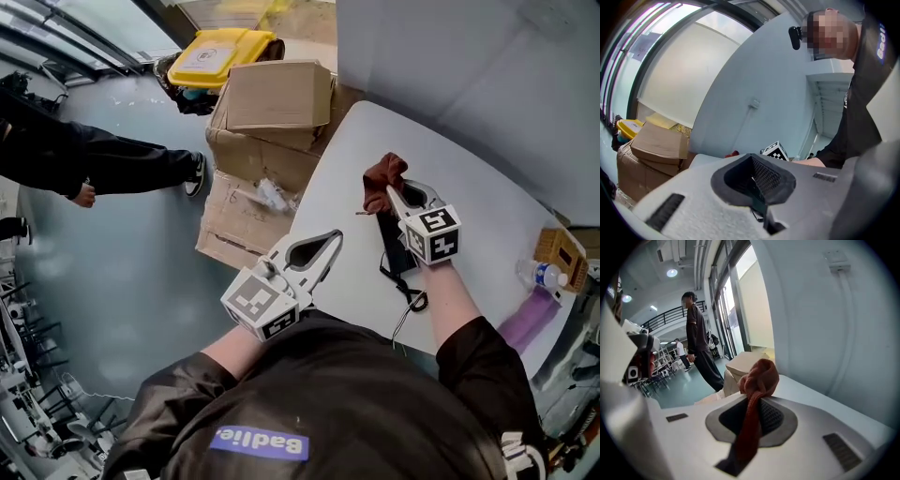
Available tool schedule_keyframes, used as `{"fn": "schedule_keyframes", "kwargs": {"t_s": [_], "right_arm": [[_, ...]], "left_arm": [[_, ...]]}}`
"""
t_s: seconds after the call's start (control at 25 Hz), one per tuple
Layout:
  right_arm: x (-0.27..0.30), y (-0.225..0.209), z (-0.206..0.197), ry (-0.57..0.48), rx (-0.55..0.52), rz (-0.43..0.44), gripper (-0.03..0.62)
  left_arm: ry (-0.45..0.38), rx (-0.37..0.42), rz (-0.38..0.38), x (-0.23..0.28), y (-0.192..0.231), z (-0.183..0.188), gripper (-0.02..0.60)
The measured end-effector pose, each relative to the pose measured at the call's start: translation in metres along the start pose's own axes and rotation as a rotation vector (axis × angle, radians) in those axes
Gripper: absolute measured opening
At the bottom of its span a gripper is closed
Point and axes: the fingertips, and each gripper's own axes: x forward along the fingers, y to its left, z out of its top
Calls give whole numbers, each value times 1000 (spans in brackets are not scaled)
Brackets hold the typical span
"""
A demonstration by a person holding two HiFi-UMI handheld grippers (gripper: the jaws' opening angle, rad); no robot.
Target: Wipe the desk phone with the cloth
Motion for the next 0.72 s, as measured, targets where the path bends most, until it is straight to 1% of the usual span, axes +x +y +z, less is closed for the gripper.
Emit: {"fn": "schedule_keyframes", "kwargs": {"t_s": [0.16, 0.36, 0.48, 0.6, 0.72], "right_arm": [[-11, -26, -11, 16, -2, -30, 49], [-34, -62, -22, 6, 28, -86, 49], [-49, -77, -24, -12, 47, -117, 49], [-65, -78, -13, -61, 65, -140, 49], [-87, -62, 8, -128, 73, -150, 49]], "left_arm": [[11, -5, -3, 13, -5, -4, 14], [26, 10, -10, 21, -13, -7, 14], [34, 21, -9, 19, -16, -8, 14], [29, 33, -15, 13, -19, -5, 14], [12, 59, -48, 3, -28, 4, 14]]}}
